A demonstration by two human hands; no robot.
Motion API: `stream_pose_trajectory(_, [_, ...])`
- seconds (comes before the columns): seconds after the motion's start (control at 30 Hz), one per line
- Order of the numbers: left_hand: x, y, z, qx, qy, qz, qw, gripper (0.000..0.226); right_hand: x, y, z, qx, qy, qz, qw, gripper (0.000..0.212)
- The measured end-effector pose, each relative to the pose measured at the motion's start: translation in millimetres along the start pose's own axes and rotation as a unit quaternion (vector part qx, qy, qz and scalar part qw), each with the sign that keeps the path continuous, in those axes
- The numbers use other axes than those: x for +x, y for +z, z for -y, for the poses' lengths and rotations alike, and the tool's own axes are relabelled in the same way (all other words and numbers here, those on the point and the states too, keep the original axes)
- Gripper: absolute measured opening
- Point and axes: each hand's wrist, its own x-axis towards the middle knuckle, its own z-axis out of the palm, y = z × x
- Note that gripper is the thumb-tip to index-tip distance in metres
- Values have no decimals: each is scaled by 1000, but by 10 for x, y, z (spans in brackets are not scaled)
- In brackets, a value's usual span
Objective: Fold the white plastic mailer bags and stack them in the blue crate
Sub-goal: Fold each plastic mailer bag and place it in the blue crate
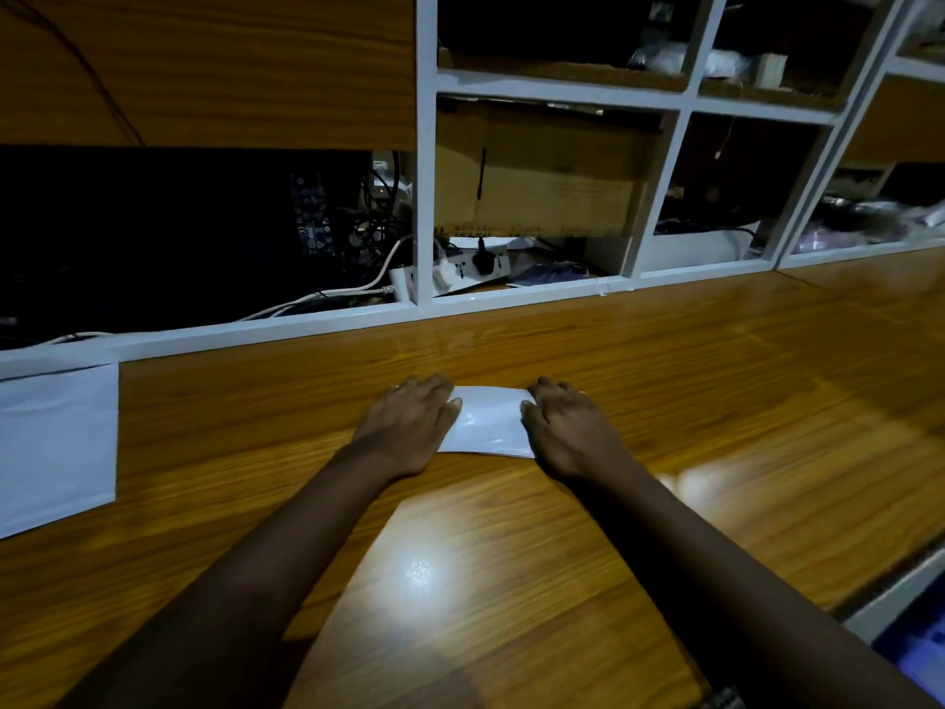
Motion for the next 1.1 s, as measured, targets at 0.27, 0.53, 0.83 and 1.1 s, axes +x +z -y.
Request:
stream_pose_trajectory(0.27, [-392, -21, 1, 85, -9, -33, 996, 64, -479, -60, -246, -12, 89, 34, 995, 76])
stream_pose_trajectory(0.53, [-135, 118, -379, 109, 46, -71, 990, 56, -164, -3, 261, 11, -17, -33, 999, 79])
stream_pose_trajectory(0.83, [82, 53, -159, 31, 56, -32, 997, 54, 40, 42, 92, -32, -39, 38, 998, 56])
stream_pose_trajectory(1.1, [-121, -16, 142, 17, -39, 18, 999, 64, -191, -47, -296, 20, 98, 66, 993, 60])
